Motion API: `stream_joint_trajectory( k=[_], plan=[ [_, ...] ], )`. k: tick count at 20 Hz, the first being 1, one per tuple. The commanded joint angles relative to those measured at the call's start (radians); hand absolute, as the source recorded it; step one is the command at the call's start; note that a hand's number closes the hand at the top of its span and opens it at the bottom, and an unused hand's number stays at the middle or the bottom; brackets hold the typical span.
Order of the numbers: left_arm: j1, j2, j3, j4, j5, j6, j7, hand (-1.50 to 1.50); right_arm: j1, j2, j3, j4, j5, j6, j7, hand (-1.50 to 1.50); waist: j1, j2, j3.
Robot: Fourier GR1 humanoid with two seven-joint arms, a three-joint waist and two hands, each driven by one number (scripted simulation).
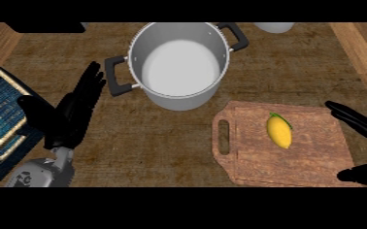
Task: Pick the lemon from the cutting board and place it in the pot
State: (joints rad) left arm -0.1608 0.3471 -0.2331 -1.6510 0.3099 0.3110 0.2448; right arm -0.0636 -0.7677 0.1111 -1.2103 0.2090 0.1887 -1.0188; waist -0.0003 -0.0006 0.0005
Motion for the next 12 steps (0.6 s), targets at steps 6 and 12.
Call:
stream_joint_trajectory(
  k=[6,12],
  plan=[
    [-0.01,-0.078,0.013,-0.055,-0.082,-0.001,0.091,0.0,-0.004,0.069,-0.024,-0.048,0.094,0.043,0.076,-1.5,-0.002,0.0,-0.001],
    [0.073,-0.1,0.056,-0.007,-0.103,-0.071,-0.022,0.0,0.01,0.148,0.012,-0.129,0.197,0.003,0.139,-1.5,-0.001,-0.001,-0.001]
  ],
)
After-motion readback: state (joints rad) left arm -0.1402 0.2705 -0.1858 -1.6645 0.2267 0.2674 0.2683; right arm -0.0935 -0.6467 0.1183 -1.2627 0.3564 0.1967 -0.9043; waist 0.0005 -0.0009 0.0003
